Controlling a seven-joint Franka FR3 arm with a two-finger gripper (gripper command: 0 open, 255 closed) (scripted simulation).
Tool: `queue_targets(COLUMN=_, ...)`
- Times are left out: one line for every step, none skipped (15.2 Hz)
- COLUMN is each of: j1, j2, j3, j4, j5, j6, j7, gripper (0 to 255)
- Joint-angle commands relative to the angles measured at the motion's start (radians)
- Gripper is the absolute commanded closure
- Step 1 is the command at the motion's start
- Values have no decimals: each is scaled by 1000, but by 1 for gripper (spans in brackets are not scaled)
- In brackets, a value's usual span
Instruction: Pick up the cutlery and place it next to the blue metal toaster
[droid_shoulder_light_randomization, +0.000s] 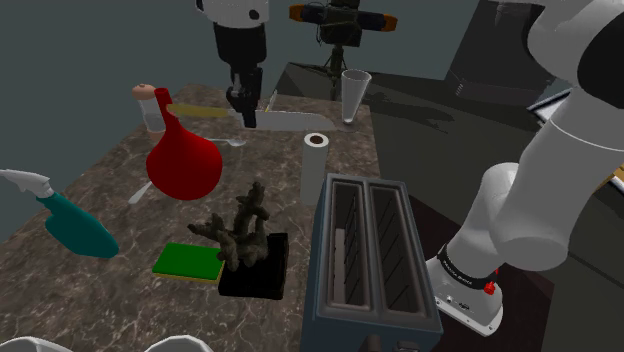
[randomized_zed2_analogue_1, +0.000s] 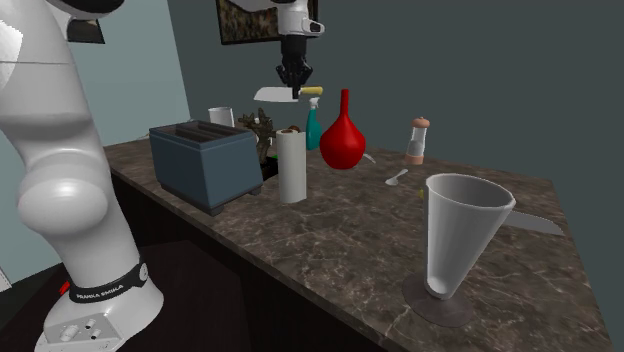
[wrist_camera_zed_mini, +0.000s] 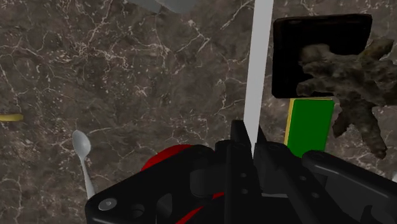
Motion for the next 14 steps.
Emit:
queue_targets(j1=30, j2=15, j3=28, j4=26, j5=-3, j6=-11, j7=59, gripper=255)
queue_targets(j1=43, j2=23, j3=39, j4=35, j5=-5, j6=-13, j7=83, gripper=255)
queue_targets(j1=56, j2=31, j3=50, j4=45, j5=-7, j6=-15, j7=107, gripper=255)
queue_targets(j1=69, j2=41, j3=62, j4=56, j5=-9, j6=-17, j7=131, gripper=255)
queue_targets(j1=83, j2=51, j3=73, j4=69, j5=-12, j6=-20, j7=156, gripper=255)
queue_targets(j1=96, j2=63, j3=84, j4=84, j5=-16, j6=-23, j7=180, gripper=255)
queue_targets(j1=110, j2=76, j3=94, j4=100, j5=-20, j6=-27, j7=205, gripper=255)
queue_targets(j1=125, j2=90, j3=105, j4=117, j5=-25, j6=-31, j7=229, gripper=255)
queue_targets(j1=140, j2=106, j3=115, j4=136, j5=-30, j6=-35, j7=254, gripper=255)
queue_targets(j1=155, j2=122, j3=125, j4=157, j5=-36, j6=-40, j7=278, gripper=255)
queue_targets(j1=172, j2=140, j3=135, j4=180, j5=-42, j6=-46, j7=303, gripper=255)
queue_targets(j1=188, j2=159, j3=144, j4=204, j5=-49, j6=-53, j7=327, gripper=255)
queue_targets(j1=205, j2=180, j3=153, j4=230, j5=-57, j6=-60, j7=352, gripper=255)
queue_targets(j1=223, j2=202, j3=161, j4=259, j5=-66, j6=-68, j7=376, gripper=255)
